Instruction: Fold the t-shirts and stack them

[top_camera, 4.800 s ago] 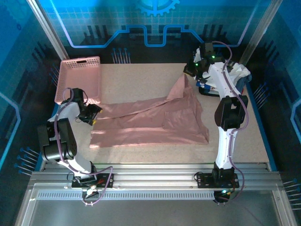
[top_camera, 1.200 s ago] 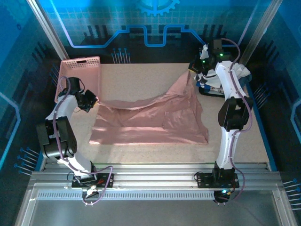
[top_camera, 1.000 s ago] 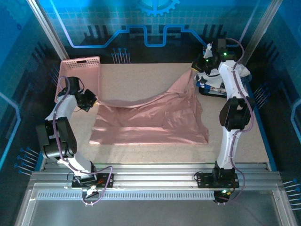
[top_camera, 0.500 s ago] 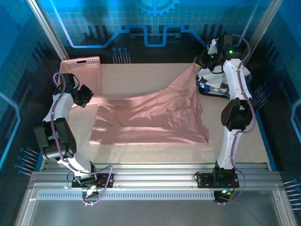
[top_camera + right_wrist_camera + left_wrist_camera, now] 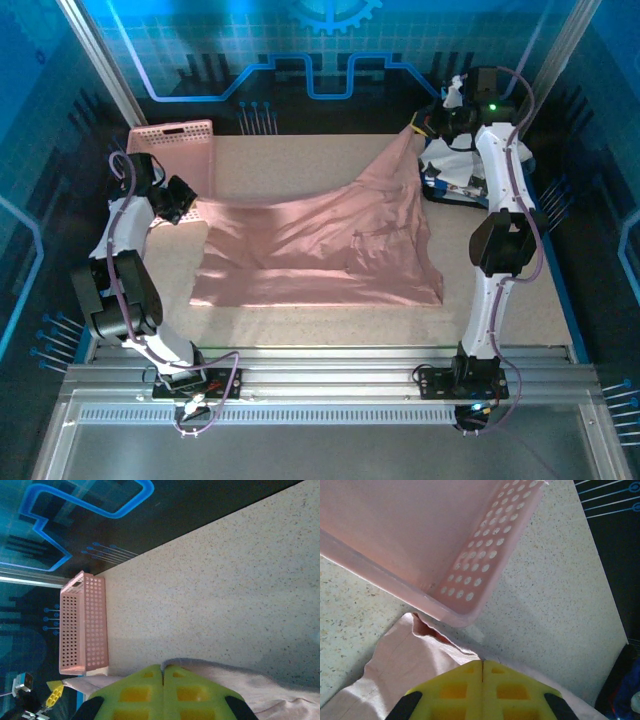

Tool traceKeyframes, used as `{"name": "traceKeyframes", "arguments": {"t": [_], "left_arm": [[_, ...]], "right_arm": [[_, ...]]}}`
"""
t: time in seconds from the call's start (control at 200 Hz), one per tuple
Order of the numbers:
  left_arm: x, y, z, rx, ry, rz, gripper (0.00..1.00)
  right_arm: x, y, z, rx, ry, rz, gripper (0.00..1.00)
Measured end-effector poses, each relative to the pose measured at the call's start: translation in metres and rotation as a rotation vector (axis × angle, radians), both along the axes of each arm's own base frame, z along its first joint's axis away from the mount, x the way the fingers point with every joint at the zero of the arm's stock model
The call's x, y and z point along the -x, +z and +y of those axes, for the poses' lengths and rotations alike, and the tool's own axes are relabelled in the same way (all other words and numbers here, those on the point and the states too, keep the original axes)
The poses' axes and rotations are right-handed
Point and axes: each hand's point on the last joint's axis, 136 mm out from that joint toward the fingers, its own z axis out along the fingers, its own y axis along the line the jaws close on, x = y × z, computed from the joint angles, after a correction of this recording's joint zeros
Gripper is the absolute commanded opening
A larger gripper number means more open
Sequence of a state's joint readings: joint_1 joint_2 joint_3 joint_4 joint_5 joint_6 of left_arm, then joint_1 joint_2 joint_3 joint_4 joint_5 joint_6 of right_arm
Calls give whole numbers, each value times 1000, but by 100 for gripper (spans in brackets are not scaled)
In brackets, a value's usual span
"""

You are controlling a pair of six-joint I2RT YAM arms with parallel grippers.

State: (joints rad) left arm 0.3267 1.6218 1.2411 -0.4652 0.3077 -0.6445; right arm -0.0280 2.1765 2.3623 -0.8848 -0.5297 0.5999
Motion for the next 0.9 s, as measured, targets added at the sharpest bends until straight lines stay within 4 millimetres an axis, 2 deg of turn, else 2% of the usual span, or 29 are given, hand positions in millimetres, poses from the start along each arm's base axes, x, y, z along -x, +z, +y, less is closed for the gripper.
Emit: {"name": "traceKeyframes", "arguments": {"t": [0.2,0.62,0.745,0.895], "left_arm": [[0,0,2,5,3,-2,0],[-4,7,3,22,-8,-41,0],[-5,9,1,33,-22,-53,0],[-6,10,-1,34,-44,-63,0]], "right_arm": [[-12,-3,2,-37,-8,-6,0],[-13,-5,3,-47,-11,4,0],[-12,-7,3,-47,-11,12,0],[1,-11,4,-47,-11,41,0]]}}
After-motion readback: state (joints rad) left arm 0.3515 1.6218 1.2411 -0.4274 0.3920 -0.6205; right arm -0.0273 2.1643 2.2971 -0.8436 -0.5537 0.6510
